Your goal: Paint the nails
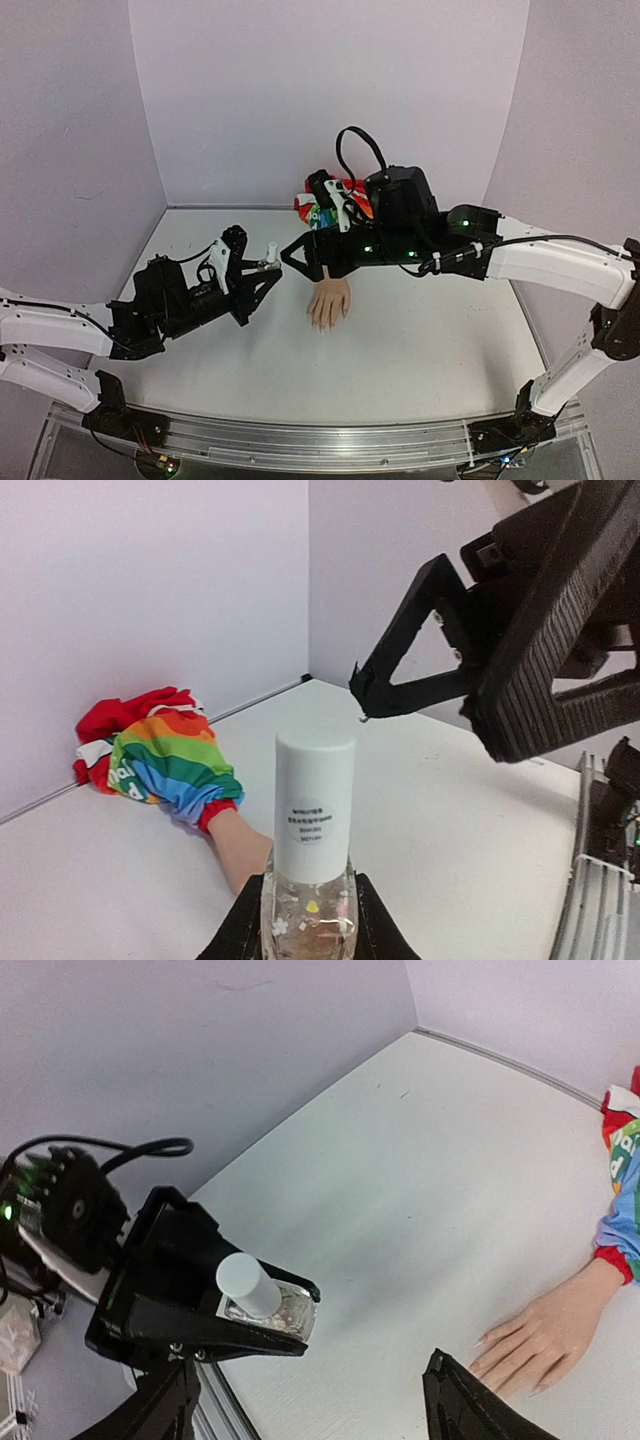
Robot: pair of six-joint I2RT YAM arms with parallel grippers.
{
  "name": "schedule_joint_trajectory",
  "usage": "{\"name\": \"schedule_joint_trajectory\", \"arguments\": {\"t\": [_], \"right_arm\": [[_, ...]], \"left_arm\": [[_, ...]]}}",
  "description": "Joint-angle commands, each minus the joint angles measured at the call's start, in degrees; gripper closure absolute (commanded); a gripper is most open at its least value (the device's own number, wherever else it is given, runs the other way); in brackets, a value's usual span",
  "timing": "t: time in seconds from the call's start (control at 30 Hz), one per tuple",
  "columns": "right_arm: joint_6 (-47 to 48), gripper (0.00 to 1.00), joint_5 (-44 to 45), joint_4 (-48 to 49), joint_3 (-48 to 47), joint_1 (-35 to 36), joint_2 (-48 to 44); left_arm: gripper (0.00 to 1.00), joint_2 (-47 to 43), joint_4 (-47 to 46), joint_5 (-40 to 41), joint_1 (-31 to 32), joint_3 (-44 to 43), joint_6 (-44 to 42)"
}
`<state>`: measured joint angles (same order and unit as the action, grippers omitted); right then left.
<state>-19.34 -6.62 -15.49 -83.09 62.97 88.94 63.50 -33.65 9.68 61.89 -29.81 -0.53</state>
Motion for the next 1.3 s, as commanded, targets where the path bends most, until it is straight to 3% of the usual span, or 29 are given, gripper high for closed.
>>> {"name": "schedule_joint_trajectory", "arguments": {"t": [0.0,0.27,0.47,0.67,0.77,0.83,0.87,0.93,1.0,1.07,1.2,1.27], "right_arm": [[-7.9,0.28,6.6,1.8,-5.5,1.0,3.7],[-9.9,0.39,10.4,-1.3,-13.1,2.2,10.3],[-10.1,0.59,11.7,-1.5,-13.7,2.3,11.6],[-4.1,0.82,6.3,0.2,-12.3,2.3,10.8],[5.8,1.0,-4.0,3.2,-9.1,2.2,8.7],[17.1,1.0,-22.0,4.1,-5.8,2.2,6.8],[22.4,1.0,-33.8,3.5,-4.5,2.2,6.2],[29.0,1.0,-47.9,2.0,-2.8,1.9,5.1],[30.7,1.0,-55.6,-3.3,-5.2,1.6,6.6],[32.9,1.0,-57.0,-8.2,-6.7,1.6,7.2],[34.3,1.0,-53.3,-8.4,-3.7,1.4,4.5],[33.9,0.87,-48.8,-8.0,-2.4,1.2,2.6]], "left_arm": [[1.0,2.5,-5.5,10.2,1.2,-4.0,-3.4],[1.0,6.0,-8.0,12.0,3.1,-5.6,-3.8],[1.0,6.4,-7.8,13.1,3.8,-5.9,-3.7],[1.0,3.4,-7.9,10.4,3.8,-4.0,1.7],[1.0,0.7,-7.0,-0.7,2.2,-2.5,5.8],[1.0,-0.8,-5.5,-14.4,-0.6,-2.5,10.1],[1.0,-1.0,-6.4,-25.4,-3.5,-2.1,13.9],[1.0,0.2,-11.6,-47.2,-7.3,-1.8,20.0],[1.0,2.4,-12.2,-56.7,-8.2,-3.6,23.6],[1.0,3.7,-10.7,-60.9,-8.2,-4.9,24.2],[1.0,1.7,-10.5,-57.0,-8.3,-3.0,20.7],[1.0,0.2,-7.4,-54.0,-8.3,-3.4,17.0]]}}
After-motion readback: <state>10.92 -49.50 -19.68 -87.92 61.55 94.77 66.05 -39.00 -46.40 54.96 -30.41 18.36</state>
